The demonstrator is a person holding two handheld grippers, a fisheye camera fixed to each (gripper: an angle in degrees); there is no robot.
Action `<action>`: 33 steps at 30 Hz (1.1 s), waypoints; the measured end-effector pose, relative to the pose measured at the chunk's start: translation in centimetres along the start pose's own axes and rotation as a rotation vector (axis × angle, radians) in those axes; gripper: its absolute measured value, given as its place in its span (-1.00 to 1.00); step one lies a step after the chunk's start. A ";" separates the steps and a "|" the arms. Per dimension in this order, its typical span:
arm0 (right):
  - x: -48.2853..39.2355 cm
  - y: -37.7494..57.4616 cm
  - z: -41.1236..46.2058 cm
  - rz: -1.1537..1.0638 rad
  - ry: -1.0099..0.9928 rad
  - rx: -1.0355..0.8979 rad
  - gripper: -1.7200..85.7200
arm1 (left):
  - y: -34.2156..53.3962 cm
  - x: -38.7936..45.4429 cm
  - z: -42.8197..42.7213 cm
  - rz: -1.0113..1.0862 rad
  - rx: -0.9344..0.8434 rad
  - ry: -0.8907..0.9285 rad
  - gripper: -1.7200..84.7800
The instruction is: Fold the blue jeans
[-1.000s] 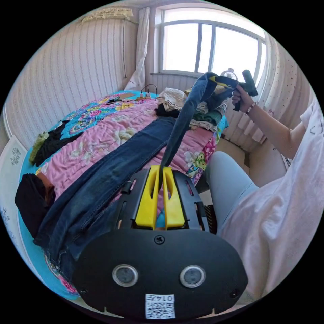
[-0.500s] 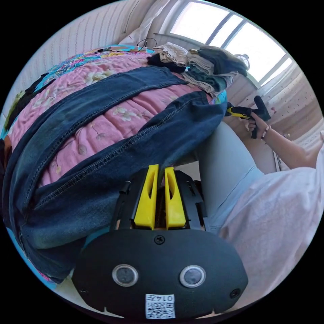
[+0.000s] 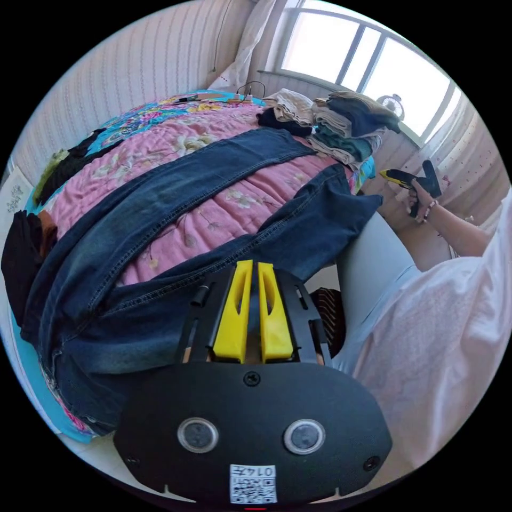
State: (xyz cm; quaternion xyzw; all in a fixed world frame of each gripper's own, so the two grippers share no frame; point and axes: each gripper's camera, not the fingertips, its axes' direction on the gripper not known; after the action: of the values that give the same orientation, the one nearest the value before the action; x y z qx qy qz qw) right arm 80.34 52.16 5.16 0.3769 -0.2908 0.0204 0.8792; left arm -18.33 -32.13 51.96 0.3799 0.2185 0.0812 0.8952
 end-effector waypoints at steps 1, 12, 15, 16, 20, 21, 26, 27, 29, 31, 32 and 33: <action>-0.4 -0.4 0.7 -0.016 0.014 -0.018 -0.85 | -0.3 0.0 0.1 0.006 0.008 -0.013 -0.85; -2.4 -5.0 11.8 -0.069 0.274 -0.260 -0.67 | -3.6 1.4 8.0 0.135 -0.286 -0.076 -0.79; -1.7 -5.0 13.0 -0.031 0.263 -0.280 -0.68 | -3.9 2.5 8.1 0.175 -0.312 -0.106 -0.78; -1.6 -5.0 13.0 -0.030 0.261 -0.282 -0.69 | -3.9 2.7 8.1 0.174 -0.312 -0.107 -0.78; -2.2 -4.8 12.4 -0.072 0.257 -0.300 -0.89 | -3.7 3.1 7.8 0.142 -0.300 -0.109 -0.78; -2.4 -4.8 11.9 -0.081 0.252 -0.295 -0.91 | -3.6 3.1 7.7 0.133 -0.293 -0.106 -0.79; -3.0 -4.7 8.1 -0.095 0.180 -0.205 -0.94 | -3.4 3.6 6.6 0.151 -0.290 -0.108 -0.89; -3.2 -4.8 7.1 -0.098 0.160 -0.177 -0.94 | -3.4 3.9 6.1 0.154 -0.288 -0.130 -0.94; -3.8 -5.1 5.6 -0.112 0.154 -0.135 -0.94 | -3.4 4.2 4.7 0.164 -0.258 -0.164 -0.97; -4.5 -5.5 4.2 -0.134 0.172 -0.088 -0.94 | -3.5 4.1 2.8 0.164 -0.197 -0.184 -0.98; -5.0 -6.0 3.5 -0.148 0.172 -0.060 -0.94 | -3.6 3.8 1.4 0.157 -0.158 -0.188 -0.98; -5.4 -6.7 2.8 -0.160 0.166 -0.030 -0.94 | -3.8 3.3 0.1 0.141 -0.127 -0.182 -0.98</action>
State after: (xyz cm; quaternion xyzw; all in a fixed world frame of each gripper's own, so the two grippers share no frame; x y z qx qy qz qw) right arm 76.15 46.47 -0.46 0.3828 -0.1861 -0.0232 0.9046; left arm -15.38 -33.82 48.20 0.3424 0.1035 0.1229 0.9257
